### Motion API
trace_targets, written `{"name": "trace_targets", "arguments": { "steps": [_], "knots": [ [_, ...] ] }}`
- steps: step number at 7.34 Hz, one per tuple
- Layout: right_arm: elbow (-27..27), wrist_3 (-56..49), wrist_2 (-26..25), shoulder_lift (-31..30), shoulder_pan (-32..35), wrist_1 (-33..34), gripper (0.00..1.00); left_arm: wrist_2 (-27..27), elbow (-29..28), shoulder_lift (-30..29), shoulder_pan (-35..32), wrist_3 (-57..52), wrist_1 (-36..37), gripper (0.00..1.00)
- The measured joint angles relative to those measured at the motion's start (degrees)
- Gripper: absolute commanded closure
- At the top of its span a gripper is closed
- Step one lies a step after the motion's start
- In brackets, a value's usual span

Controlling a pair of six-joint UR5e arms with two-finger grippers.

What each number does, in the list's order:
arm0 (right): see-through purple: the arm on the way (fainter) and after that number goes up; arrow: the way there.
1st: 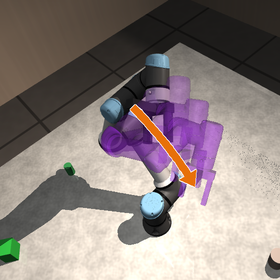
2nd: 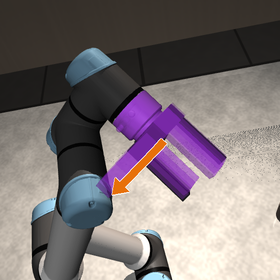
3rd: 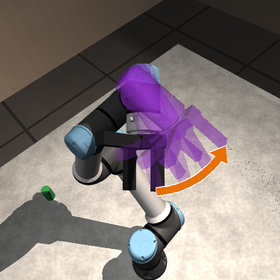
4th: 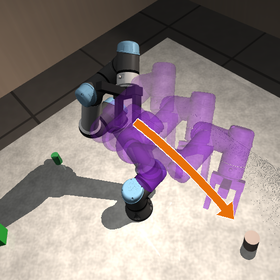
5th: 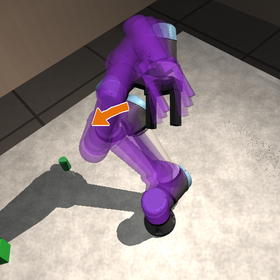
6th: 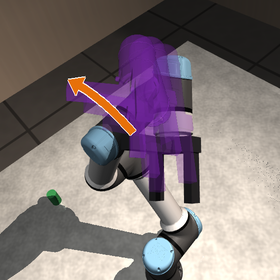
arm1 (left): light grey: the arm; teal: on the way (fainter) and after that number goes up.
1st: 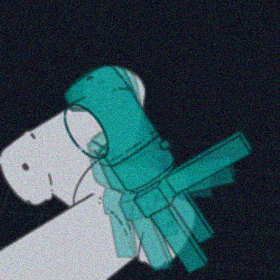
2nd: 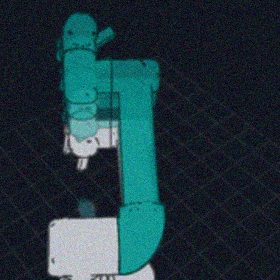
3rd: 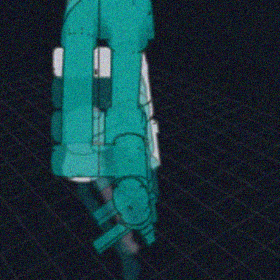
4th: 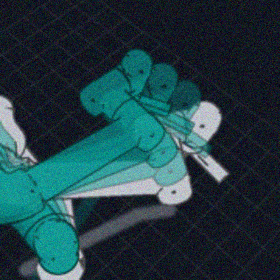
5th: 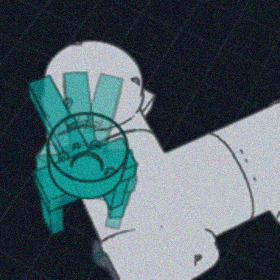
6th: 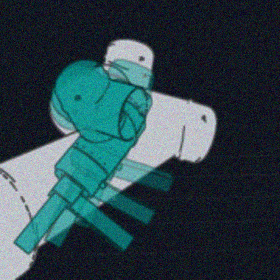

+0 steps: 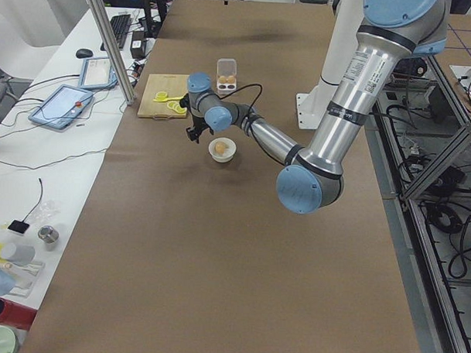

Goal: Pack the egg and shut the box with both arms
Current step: 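Move the left gripper over the brown egg in the white bowl, then lower the left gripper into the bowl around the brown egg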

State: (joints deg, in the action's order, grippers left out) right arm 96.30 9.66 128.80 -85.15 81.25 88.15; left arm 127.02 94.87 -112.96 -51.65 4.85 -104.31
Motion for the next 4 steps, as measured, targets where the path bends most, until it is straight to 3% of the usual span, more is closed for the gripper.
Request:
{"name": "trace_targets", "arguments": {
  "steps": [2,4],
  "knots": [
    [-0.04,0.01,-0.03,0.06,-0.03,0.00,0.00,-0.36,-0.02,0.68,1.62,-0.08,-0.01,0.22],
    [-0.14,-0.05,-0.04,0.02,-0.04,-0.02,0.00,-1.50,0.02,1.21,3.58,-0.03,-0.02,0.30]
  ]
}}
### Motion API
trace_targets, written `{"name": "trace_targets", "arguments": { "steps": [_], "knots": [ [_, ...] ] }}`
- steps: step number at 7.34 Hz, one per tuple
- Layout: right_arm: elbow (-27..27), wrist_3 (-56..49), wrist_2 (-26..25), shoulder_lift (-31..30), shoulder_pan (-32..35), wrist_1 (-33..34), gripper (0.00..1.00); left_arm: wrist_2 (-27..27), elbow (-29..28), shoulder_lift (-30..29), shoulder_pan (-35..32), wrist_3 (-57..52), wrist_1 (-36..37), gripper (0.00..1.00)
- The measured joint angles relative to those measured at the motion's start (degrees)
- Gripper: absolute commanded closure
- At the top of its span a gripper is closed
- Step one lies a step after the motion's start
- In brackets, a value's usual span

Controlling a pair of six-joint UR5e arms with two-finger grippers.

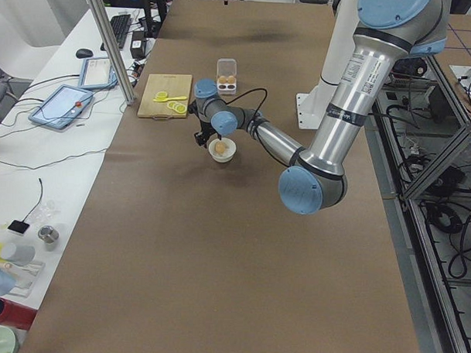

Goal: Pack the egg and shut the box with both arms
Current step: 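Lower the left gripper into the bowl around the brown egg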

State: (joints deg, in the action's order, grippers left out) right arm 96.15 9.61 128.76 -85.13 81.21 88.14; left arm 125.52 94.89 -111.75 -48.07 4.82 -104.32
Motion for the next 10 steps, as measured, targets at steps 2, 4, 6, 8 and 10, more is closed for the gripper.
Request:
{"name": "trace_targets", "arguments": {
  "steps": [2,4,6,8,10],
  "knots": [
    [-0.21,-0.03,-0.02,0.02,-0.03,-0.04,0.00,-0.45,-0.07,0.33,1.50,0.01,0.02,0.30],
    [-0.54,-0.03,-0.08,0.07,-0.10,-0.05,0.00,-0.49,-0.33,0.42,2.55,0.01,0.07,0.30],
    [-0.81,-0.03,-0.20,0.18,-0.16,-0.07,0.00,-0.53,-0.73,0.27,3.46,0.01,0.08,0.30],
    [-0.87,-0.03,-0.26,0.22,-0.17,-0.07,0.00,-0.52,-1.64,-0.33,3.87,0.01,0.09,0.29],
    [-0.88,-0.07,-0.26,0.18,-0.18,-0.07,0.00,-0.46,-2.10,-0.79,3.94,0.01,0.09,0.29]
  ]
}}
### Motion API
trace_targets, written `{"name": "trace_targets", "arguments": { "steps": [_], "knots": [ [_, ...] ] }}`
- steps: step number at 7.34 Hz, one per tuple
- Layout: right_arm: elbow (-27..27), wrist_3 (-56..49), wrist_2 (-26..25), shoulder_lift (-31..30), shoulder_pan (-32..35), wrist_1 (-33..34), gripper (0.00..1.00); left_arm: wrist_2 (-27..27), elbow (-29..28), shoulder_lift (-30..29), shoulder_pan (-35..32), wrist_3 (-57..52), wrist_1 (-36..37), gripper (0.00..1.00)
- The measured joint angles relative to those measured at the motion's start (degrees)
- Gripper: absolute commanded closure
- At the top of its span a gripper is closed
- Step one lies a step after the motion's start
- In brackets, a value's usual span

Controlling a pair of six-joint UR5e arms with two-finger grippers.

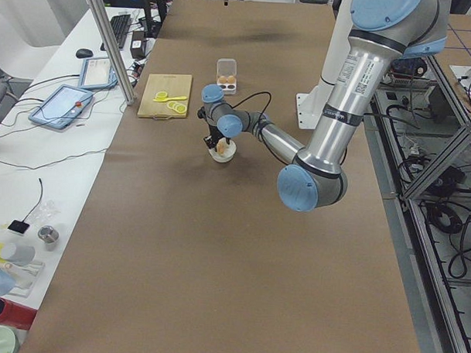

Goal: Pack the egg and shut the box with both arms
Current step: 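Lower the left gripper into the bowl around the brown egg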

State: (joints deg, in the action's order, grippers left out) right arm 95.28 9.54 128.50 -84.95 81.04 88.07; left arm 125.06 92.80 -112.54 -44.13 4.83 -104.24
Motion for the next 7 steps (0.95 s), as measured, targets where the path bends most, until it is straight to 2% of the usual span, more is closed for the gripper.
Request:
{"name": "trace_targets", "arguments": {
  "steps": [4,7],
  "knots": [
    [0.00,0.00,0.00,-0.04,-0.06,0.00,0.00,0.01,-2.24,-1.53,0.09,-0.10,-0.10,0.30],
    [-0.32,0.03,-0.06,-0.02,-0.15,0.00,0.00,-0.02,-4.76,-1.59,0.09,-0.10,-3.16,0.32]
  ]
}}
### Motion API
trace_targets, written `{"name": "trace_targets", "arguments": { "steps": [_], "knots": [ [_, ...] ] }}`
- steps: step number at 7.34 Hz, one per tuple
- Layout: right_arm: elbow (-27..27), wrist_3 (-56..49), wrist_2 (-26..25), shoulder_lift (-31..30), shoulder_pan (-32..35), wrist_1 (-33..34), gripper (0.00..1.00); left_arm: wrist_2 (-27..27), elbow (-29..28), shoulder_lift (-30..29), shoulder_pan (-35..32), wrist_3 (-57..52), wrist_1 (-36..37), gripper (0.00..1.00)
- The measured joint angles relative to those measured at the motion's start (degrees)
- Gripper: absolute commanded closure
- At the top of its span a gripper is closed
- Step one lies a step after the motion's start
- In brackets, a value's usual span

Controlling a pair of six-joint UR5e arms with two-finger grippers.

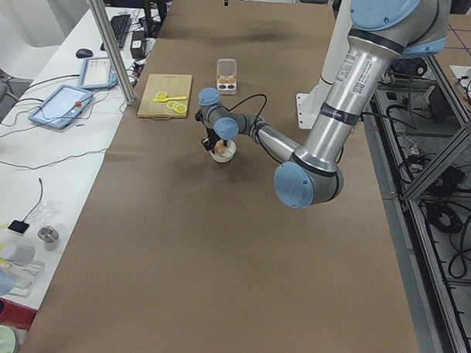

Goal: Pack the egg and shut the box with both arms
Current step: 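Lower the left gripper into the bowl around the brown egg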

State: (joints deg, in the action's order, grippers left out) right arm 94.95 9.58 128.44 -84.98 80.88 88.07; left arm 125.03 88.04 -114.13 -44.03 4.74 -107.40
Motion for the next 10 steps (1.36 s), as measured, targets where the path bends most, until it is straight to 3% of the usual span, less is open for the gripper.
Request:
{"name": "trace_targets", "arguments": {
  "steps": [4,5,6,7,10],
  "knots": [
    [-0.37,0.01,-0.30,0.11,-0.02,-0.07,0.00,0.03,-0.02,-0.04,-0.07,0.08,-1.01,0.59],
    [-0.40,0.00,-0.35,0.09,-0.02,-0.08,0.00,0.03,0.09,-0.04,-0.08,0.09,-1.01,0.60],
    [-0.42,0.01,-0.35,0.08,-0.02,-0.09,0.00,0.03,0.10,-0.04,-0.08,0.10,-1.03,0.57],
    [-0.41,0.00,-0.34,0.08,-0.02,-0.09,0.00,0.04,0.12,-0.04,-0.09,0.08,-1.05,0.39],
    [-0.41,0.01,-0.38,0.07,-0.02,-0.09,0.00,0.03,0.08,-0.36,-0.09,0.01,-1.06,0.30]
  ]
}}
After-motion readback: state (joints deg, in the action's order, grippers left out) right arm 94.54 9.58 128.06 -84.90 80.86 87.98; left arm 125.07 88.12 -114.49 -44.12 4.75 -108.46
